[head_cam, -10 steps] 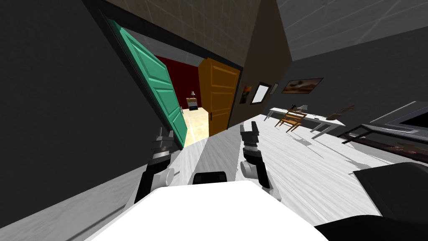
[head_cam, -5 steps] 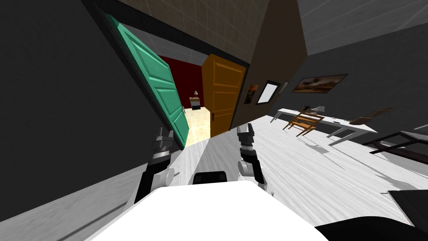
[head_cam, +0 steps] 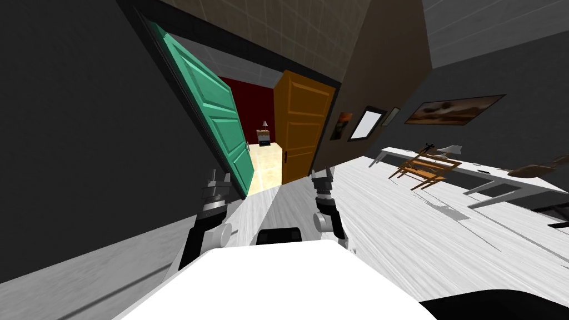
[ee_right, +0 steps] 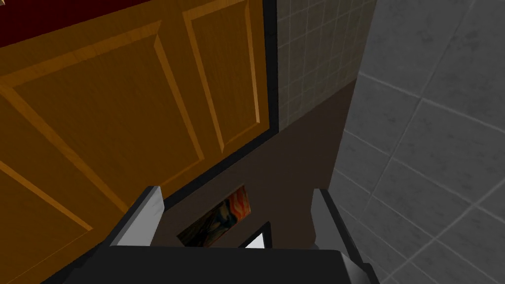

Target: Push the door open

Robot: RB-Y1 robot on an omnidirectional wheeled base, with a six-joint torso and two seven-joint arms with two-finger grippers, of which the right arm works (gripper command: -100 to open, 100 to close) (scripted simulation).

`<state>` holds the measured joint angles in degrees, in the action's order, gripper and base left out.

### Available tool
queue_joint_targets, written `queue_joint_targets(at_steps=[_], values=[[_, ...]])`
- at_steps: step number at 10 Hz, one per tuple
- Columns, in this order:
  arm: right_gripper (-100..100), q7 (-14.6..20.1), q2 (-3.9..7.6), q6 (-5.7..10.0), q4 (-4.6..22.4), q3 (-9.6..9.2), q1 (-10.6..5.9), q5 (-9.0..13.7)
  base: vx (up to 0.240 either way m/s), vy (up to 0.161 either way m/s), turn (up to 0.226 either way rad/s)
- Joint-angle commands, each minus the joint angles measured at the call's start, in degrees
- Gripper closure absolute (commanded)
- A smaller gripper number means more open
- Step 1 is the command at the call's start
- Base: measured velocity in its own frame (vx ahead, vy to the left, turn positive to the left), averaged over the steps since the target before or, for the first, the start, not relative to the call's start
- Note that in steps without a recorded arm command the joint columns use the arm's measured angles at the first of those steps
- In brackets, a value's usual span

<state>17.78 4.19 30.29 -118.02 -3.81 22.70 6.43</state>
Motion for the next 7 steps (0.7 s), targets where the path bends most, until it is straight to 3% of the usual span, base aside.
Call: queue_joint_targets(at_steps=[1,7], values=[[-100,0.9,0.15,0.7,1.8,-0.54,-0.55,1.0,0.087,-0.046,0.089],[-100,4.3,0.86,3.17,8.6,-2.2,-2.84,5.1,0.085,-0.046,0.102]])
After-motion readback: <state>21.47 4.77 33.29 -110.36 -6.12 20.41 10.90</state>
